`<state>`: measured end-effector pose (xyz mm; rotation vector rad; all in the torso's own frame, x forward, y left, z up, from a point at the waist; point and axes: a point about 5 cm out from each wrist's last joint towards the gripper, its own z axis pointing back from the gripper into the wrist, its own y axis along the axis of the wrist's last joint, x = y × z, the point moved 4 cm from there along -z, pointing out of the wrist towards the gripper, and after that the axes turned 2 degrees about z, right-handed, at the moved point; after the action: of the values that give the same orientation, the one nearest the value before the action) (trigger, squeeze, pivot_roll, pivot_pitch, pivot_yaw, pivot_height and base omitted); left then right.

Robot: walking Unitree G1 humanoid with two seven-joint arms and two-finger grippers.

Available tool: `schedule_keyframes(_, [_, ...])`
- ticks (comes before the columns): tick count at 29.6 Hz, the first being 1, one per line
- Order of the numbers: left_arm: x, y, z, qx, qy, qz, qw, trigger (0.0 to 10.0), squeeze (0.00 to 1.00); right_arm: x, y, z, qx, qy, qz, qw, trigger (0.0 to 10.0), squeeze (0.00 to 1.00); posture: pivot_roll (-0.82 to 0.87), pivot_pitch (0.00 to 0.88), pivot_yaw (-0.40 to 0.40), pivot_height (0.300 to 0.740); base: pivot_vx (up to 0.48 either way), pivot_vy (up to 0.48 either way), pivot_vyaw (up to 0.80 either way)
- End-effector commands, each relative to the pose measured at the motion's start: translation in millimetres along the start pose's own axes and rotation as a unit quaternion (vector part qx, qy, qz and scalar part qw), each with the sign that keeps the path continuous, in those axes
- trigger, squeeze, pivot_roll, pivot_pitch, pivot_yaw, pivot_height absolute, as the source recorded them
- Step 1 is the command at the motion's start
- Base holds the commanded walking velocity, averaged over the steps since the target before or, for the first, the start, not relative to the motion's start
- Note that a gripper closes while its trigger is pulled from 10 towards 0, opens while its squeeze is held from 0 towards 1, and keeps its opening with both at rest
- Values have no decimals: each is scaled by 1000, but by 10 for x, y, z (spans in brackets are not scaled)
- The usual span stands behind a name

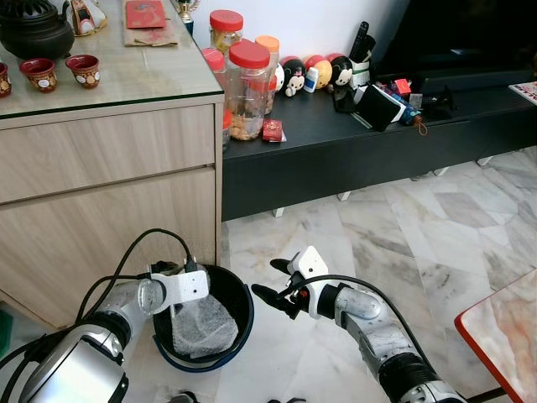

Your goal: Picking trash to rubbish bin

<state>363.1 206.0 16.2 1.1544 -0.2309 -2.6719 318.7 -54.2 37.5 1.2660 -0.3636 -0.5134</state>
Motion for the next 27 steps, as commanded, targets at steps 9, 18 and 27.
schedule_keyframes(9, [-254,-89,25,-48,65,23,996,10000,0,-2,-2,23,-1,-1,3,1000,10000,0,-27,138,-167,740,0,0,0])
schedule_keyframes(18, [-61,111,-17,11,9,73,997,10000,0,-16,-13,27,-3,3,1,1000,10000,0,-29,143,-165,740,0,0,0])
schedule_keyframes(27, [-279,-125,39,-43,60,95,993,10000,0,-15,-13,30,-5,2,0,1000,10000,0,-27,145,-165,740,0,0,0])
